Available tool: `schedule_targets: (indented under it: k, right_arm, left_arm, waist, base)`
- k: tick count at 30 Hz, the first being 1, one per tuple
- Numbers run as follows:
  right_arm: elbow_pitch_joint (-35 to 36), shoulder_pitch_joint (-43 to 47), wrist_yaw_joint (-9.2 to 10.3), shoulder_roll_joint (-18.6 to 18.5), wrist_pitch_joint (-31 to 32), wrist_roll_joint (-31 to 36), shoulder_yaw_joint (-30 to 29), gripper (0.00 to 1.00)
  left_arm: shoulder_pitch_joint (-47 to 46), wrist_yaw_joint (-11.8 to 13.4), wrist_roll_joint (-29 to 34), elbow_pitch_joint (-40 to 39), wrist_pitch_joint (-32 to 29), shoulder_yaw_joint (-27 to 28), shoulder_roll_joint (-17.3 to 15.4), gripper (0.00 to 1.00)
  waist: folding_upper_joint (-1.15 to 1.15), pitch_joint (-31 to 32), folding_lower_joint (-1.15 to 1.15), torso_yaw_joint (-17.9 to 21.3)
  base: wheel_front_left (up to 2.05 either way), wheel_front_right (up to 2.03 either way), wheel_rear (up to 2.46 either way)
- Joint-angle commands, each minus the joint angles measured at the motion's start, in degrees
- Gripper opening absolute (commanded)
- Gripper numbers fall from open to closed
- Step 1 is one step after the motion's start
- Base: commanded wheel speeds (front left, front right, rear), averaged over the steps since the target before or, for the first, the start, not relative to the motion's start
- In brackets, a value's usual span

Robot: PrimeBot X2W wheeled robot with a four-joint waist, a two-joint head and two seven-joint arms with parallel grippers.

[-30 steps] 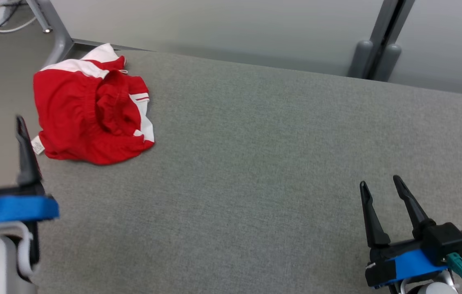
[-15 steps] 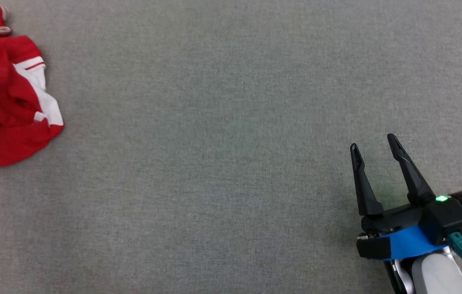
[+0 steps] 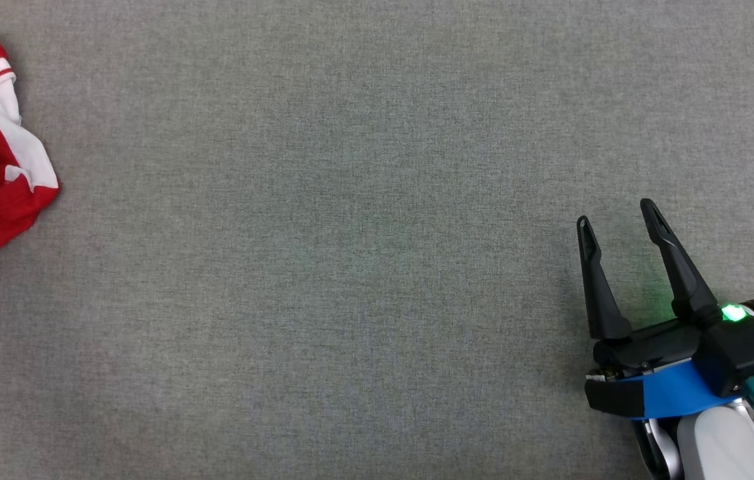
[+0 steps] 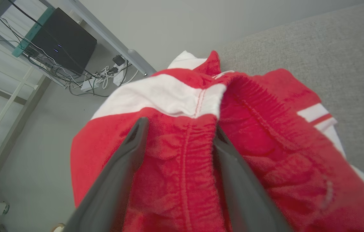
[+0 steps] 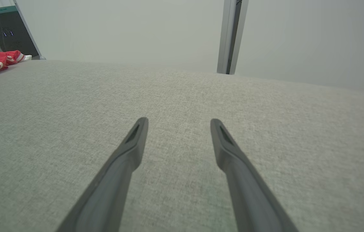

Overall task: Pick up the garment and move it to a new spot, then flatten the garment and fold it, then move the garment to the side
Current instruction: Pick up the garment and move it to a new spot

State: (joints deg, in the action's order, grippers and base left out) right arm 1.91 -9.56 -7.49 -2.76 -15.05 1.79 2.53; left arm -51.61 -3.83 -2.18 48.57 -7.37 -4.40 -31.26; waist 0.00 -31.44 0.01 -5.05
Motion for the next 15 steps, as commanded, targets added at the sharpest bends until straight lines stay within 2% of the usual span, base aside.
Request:
schedule_targets:
  k: [1, 2, 4, 11, 15]
  right_arm:
    - [0.24, -0.8, -0.01, -0.22, -0.2, -0.25, -0.05, 1.0]
    - [0.07, -0.78, -0.01, -0.22, -0.21, -0.28, -0.07, 1.0]
    - [-0.33, -0.98, -0.01, -0.22, -0.2, -0.19, -0.04, 1.0]
    - [-1.88, -1.33, -0.01, -0.24, -0.21, -0.71, 1.35, 1.0]
    - [-3.04, -0.85, -0.01, -0.22, -0.21, -1.65, 1.14, 1.0]
  left_arm:
    - [-1.14, 0.58, 0.17, 0.43, 0.96, 0.03, -0.17, 0.58]
    - [-1.52, 1.0, 0.39, 0.86, 1.92, -0.16, -0.25, 0.41]
    - [-2.39, 1.42, 0.59, 1.65, 3.67, -0.44, -0.39, 0.0]
    - [-4.25, 1.58, 1.46, 3.95, 8.63, -1.67, -1.68, 0.0]
    - [-5.45, 0.75, 2.23, 3.15, 11.69, -3.37, -1.66, 0.0]
  waist:
    - [0.0, 0.0, -0.01, -0.15]
    - [0.0, 0.13, -0.01, -0.26]
    - [0.0, 0.59, -0.01, -0.45]
    - [0.0, 4.17, -0.01, -0.05]
    - [0.0, 7.78, -0.01, 0.52]
  base:
    - [0.0, 0.0, 0.0]
    - [0.0, 0.0, 0.0]
    - [0.0, 0.0, 0.0]
    - [0.0, 0.0, 0.0]
    - [0.0, 0.0, 0.0]
